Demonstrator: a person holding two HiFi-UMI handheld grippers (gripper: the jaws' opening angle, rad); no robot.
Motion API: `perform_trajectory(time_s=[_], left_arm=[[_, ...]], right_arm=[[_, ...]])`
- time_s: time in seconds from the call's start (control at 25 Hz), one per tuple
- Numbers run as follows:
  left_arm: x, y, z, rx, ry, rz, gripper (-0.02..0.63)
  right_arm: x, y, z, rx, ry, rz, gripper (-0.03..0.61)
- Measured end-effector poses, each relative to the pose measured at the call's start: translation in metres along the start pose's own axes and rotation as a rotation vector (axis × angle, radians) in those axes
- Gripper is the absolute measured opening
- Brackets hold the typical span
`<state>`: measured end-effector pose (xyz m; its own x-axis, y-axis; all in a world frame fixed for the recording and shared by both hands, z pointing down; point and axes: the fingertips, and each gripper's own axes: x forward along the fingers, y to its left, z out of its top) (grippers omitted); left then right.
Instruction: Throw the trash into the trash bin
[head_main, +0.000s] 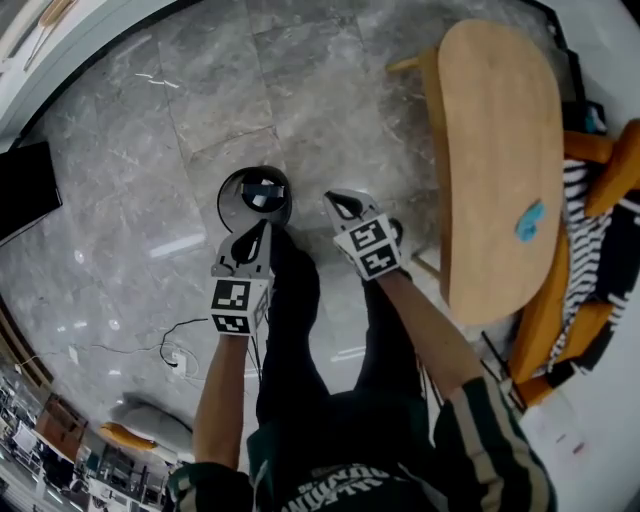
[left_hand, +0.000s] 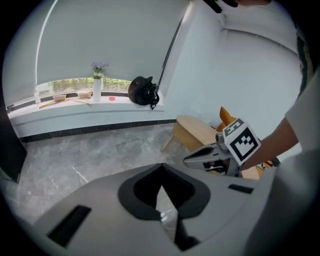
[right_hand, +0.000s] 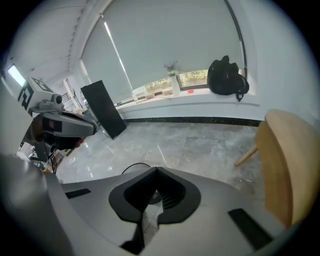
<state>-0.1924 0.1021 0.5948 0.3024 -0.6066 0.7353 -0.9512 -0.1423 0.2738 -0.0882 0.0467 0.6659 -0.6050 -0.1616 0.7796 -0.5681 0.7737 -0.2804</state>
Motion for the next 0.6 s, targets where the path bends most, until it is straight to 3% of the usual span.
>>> perform_trajectory(time_s=[0.2, 0.6], left_arm=[[0.034, -0.061, 0.039, 0.104, -0.003, -0.088, 0.0], [0.091, -0.182, 0.086, 0.256, 0.029, -0.227, 0.0]], right_arm=[[-0.061, -0.062, -0.003, 0.096, -0.079, -0.099, 0.0], [-0.173, -0.175, -0.052, 0.239, -0.17, -0.285, 0.0]])
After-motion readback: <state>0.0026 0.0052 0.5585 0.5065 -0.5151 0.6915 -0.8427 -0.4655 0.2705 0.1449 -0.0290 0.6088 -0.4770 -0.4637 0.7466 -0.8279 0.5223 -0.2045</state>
